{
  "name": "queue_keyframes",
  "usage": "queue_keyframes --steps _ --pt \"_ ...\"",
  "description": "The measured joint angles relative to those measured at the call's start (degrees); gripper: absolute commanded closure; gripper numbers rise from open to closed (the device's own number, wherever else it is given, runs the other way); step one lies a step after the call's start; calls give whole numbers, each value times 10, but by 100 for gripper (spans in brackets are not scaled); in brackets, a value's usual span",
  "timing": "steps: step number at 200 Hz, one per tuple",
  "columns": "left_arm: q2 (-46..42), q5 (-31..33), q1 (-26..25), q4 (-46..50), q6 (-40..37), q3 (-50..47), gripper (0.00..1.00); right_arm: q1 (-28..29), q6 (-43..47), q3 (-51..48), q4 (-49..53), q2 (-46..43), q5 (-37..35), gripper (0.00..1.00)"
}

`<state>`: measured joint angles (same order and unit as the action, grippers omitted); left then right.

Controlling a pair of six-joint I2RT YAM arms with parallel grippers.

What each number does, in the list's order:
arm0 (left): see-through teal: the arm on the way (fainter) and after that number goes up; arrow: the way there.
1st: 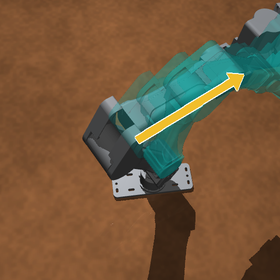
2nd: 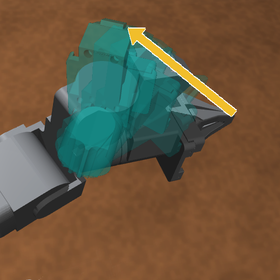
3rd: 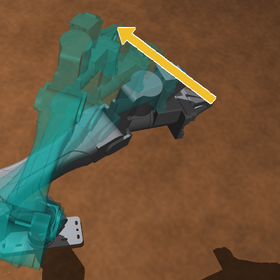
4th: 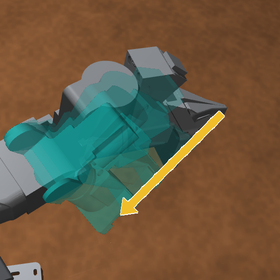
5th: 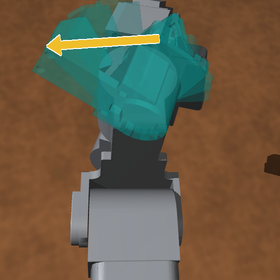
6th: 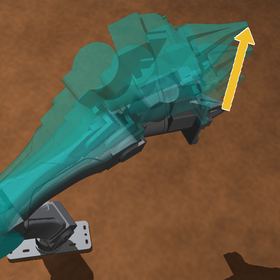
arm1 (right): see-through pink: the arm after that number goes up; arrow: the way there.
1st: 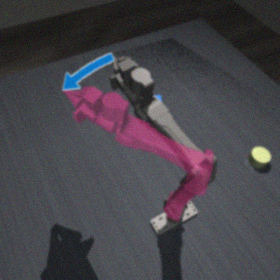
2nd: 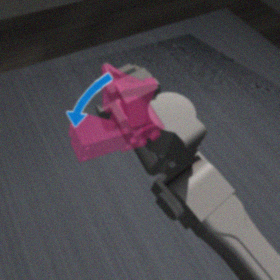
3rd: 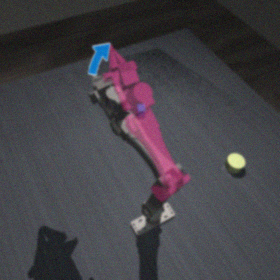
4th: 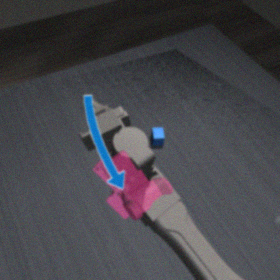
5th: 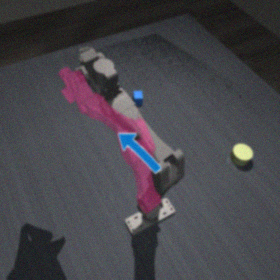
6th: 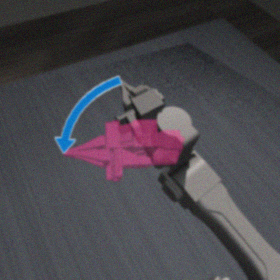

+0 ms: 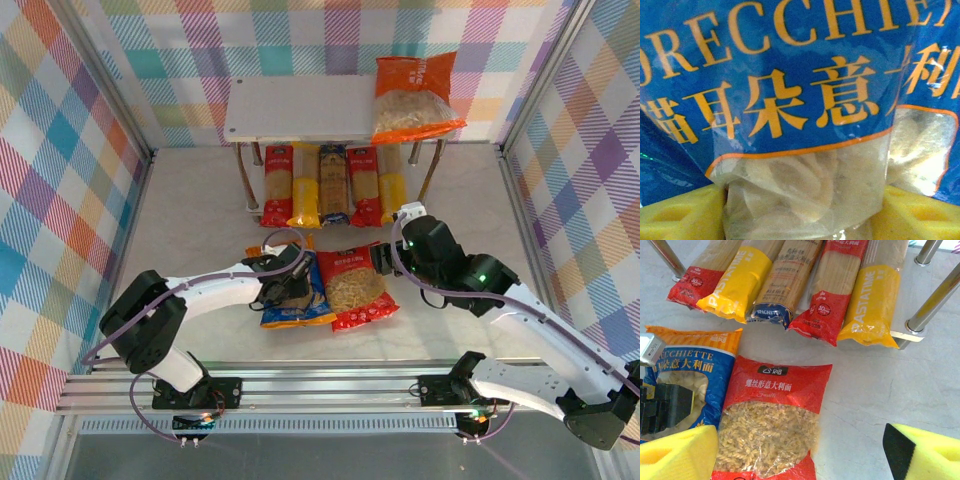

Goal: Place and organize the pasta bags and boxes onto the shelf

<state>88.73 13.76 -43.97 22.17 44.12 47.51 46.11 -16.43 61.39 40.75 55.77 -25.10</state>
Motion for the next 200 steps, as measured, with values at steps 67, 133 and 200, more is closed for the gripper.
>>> queue_keyframes --steps 67,133,200 --pt "-9 -18 11 -38 -26 -3 94 0 2 0 0 0 0 14" --pt "-55 -43 19 -74 -65 -42 100 0 1 0 4 0 0 14" --pt "-174 -66 25 69 -124 -49 100 0 -8 12 6 10 0 14"
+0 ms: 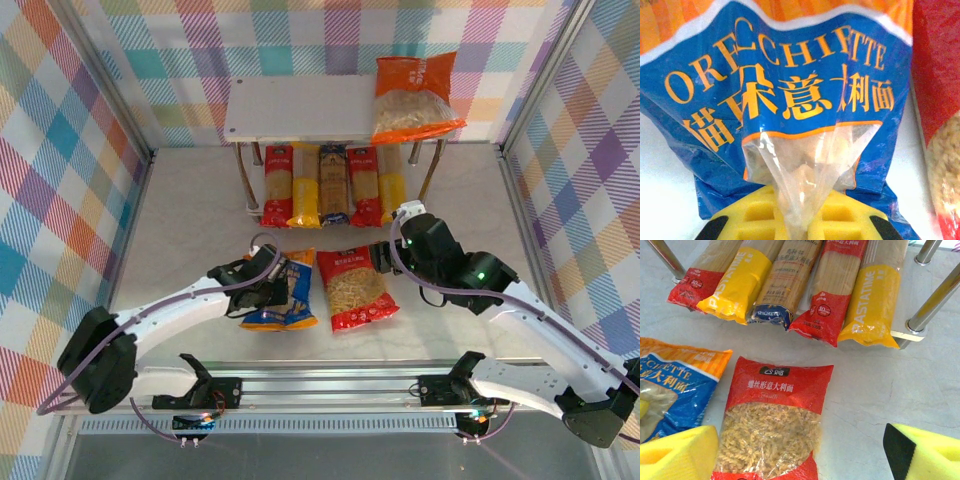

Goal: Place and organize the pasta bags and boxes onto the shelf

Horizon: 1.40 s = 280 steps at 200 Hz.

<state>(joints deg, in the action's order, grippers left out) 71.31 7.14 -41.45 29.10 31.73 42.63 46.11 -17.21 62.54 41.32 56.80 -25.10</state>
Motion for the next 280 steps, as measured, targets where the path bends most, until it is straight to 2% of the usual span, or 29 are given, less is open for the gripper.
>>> queue_keyframes --steps 71,134,170,222,280 --pt "-110 -14 17 126 -44 98 100 0 -3 6 8 1 -7 14" --pt "-108 -2 23 226 -144 338 100 0 -4 9 19 7 -15 14" --pt "-29 4 49 238 -228 533 100 0 -6 23 24 28 -14 14" --pt "155 -30 136 230 -293 805 100 0 -6 44 25 42 -13 14" --pt "261 -22 180 185 -299 860 100 0 1 49 25 56 -15 14"
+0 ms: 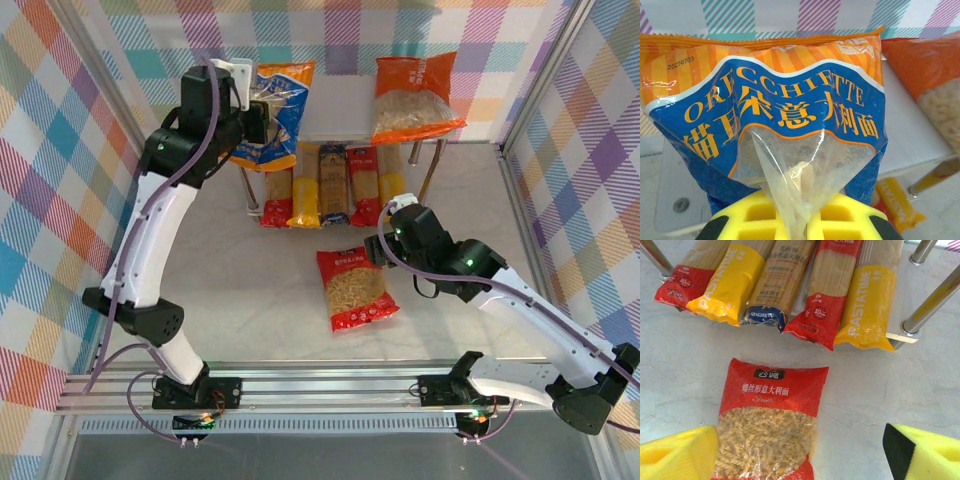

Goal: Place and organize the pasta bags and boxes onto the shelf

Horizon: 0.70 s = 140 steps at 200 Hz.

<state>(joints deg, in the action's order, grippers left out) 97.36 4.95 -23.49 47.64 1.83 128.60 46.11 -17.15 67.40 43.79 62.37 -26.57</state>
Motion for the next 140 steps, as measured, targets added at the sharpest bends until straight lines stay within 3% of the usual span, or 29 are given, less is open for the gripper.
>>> queue_keyframes --steps 140 --pt "108 18 35 -132 3 41 100 0 18 17 -10 65 0 13"
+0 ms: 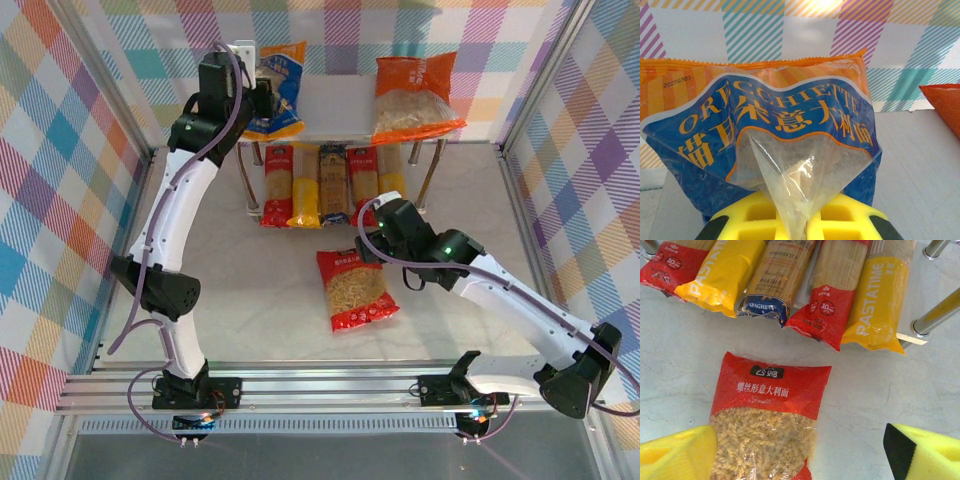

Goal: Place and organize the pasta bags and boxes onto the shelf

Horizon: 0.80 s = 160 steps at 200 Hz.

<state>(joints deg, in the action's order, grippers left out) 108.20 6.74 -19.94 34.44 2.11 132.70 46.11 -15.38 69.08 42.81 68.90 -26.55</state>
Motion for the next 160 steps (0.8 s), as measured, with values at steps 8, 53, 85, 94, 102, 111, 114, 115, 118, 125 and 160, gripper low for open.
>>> queue_keyframes --steps 8,53,85,94,102,111,114,115,118,125,160 --pt "2 1 0 -4 0 0 100 0 0 0 -1 3 0 13" --pt "20 6 1 -31 0 7 100 0 4 0 -3 12 2 13" --pt "35 3 3 -41 0 13 98 0 9 0 -3 16 2 12" --pt "37 3 3 -42 0 13 91 0 9 0 -3 16 2 11" --pt "37 3 3 -46 1 10 86 0 9 0 -3 17 2 11" --pt "35 4 3 -54 2 1 82 0 9 0 -3 18 2 11" --pt "34 4 3 -58 2 -4 81 0 9 0 -3 18 2 11" --pt "33 4 3 -61 2 -7 80 0 9 0 -3 18 2 11" --pt "32 4 3 -66 4 -13 79 0 9 0 -3 18 2 11" --pt "29 5 3 -77 7 -27 76 0 9 0 -3 19 2 11" --pt "23 9 6 -111 17 -70 45 0 9 0 -3 23 2 11"
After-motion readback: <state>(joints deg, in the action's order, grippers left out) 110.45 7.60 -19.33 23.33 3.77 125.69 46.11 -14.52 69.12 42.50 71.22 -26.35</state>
